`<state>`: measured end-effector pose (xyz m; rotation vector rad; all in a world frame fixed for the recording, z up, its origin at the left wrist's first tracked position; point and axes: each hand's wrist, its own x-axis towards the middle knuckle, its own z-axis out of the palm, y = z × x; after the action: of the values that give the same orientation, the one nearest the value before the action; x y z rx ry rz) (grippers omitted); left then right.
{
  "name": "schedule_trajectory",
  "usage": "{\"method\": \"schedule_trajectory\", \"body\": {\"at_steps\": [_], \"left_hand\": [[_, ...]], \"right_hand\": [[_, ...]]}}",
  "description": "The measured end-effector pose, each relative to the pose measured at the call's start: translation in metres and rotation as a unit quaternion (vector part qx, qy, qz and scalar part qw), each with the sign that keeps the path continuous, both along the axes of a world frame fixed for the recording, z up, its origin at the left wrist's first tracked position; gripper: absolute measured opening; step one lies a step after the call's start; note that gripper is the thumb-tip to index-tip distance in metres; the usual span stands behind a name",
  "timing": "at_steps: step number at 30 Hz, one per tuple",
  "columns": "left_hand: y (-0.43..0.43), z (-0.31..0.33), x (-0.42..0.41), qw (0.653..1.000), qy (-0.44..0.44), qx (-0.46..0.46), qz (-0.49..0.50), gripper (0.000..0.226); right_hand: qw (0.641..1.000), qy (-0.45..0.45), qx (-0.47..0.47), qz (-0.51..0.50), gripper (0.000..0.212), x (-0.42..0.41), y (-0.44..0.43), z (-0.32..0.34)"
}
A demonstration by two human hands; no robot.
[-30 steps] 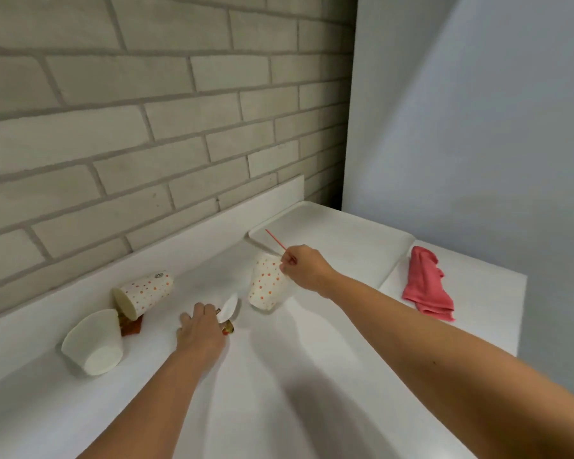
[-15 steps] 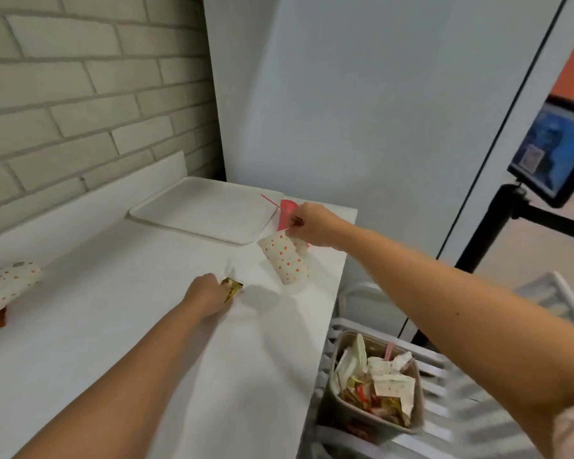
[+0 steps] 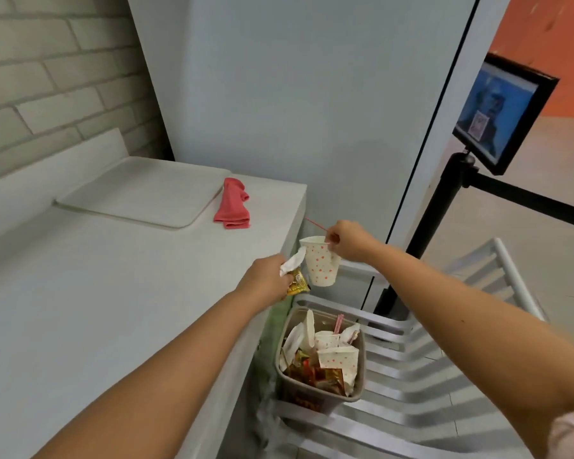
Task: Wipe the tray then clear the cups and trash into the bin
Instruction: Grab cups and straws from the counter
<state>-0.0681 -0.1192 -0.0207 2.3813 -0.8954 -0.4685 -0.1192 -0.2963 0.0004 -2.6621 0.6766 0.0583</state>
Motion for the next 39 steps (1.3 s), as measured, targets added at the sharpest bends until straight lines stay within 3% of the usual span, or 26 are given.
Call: {"method": "schedule_trajectory", "body": {"at_steps": [11, 14, 17, 23, 27, 32, 39], "left_hand": [[-0.051, -0.127, -0.034, 0.976, 0.078, 0.203, 0.016, 0.03], [-0.05, -0.154, -0.034, 0.966, 0.077, 0.248, 0.007, 0.041], [-0.053, -0.174, -0.037, 0.957, 0.069, 0.282, -0.005, 0.034], [-0.062, -0.202, -0.046, 0.949, 0.031, 0.312, -0.023, 0.037], [-0.068, -0.217, -0.052, 0.952, 0.062, 0.298, 0.016, 0.037], [-0.066, -0.226, -0.053, 0.96, 0.079, 0.263, 0.052, 0.073], [-0.059, -0.214, -0.044, 0.975, 0.046, 0.21, 0.056, 0.088]], "right_hand": [[0.986, 0.137, 0.044, 0.082, 0.021, -0.012, -0.052, -0.115], [0.978, 0.154, 0.055, 0.127, 0.022, -0.013, -0.059, -0.129], [0.977, 0.151, 0.045, 0.146, 0.021, -0.013, -0.068, -0.139], [0.981, 0.131, 0.01, 0.142, 0.02, -0.014, -0.082, -0.155], [0.978, 0.141, 0.008, 0.153, 0.019, -0.019, -0.083, -0.17], [0.968, 0.161, 0.026, 0.189, 0.017, -0.021, -0.078, -0.181], [0.953, 0.21, 0.025, 0.216, 0.014, -0.026, -0.073, -0.188]]}}
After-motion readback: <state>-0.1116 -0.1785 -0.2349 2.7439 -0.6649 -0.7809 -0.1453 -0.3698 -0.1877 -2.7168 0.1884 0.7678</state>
